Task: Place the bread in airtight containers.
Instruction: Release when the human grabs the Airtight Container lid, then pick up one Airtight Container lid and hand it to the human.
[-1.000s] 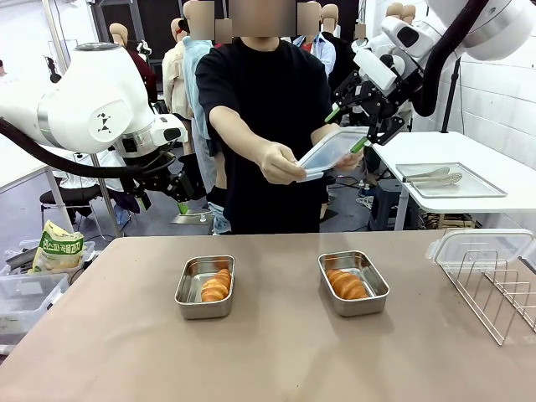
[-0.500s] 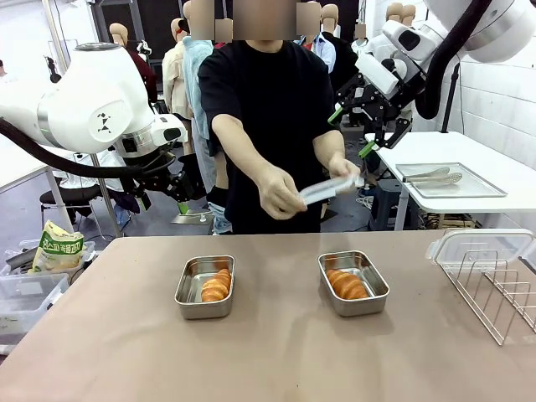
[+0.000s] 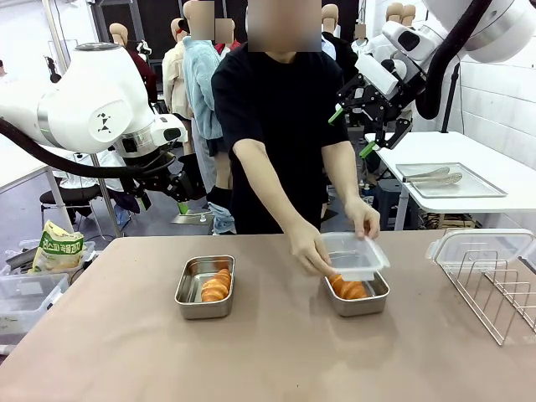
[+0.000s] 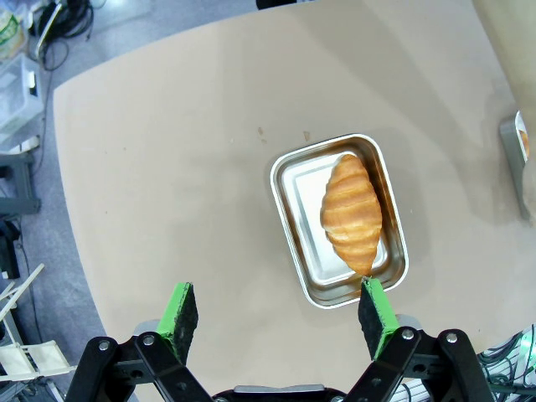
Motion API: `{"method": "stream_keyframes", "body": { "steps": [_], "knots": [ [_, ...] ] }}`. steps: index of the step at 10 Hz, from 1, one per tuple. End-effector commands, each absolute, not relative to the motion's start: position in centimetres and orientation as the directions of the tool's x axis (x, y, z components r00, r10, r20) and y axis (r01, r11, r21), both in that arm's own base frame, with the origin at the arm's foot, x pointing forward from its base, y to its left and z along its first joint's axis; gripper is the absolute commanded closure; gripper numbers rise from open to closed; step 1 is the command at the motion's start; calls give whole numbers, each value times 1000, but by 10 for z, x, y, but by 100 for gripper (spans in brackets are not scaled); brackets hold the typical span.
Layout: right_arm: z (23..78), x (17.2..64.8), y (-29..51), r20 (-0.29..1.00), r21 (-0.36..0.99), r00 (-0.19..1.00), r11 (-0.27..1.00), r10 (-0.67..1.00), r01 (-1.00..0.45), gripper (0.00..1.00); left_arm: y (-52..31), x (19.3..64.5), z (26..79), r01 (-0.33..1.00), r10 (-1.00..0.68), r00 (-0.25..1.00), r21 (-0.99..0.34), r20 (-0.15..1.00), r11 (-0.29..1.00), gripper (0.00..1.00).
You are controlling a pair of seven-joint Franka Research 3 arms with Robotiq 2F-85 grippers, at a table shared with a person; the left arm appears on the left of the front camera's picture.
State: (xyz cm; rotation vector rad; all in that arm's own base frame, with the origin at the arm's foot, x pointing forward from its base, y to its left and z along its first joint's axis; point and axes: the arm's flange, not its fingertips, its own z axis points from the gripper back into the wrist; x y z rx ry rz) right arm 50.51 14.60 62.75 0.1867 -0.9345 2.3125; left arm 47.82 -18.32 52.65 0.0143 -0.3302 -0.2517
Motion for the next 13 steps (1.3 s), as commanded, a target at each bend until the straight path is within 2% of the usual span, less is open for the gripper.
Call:
{"method": "stream_keyframes", "body": {
  "steps": [1,13],
  "knots": [
    [629,505,147,351,-587,-798,-548,491,-596,0,-181,478,528,240,-245,915,56,320,969,0],
    [629,505,147,351,-587,-798,-548,491,-596,0,-181,478,528,240,-245,915,56,320,969,0]
  ]
}}
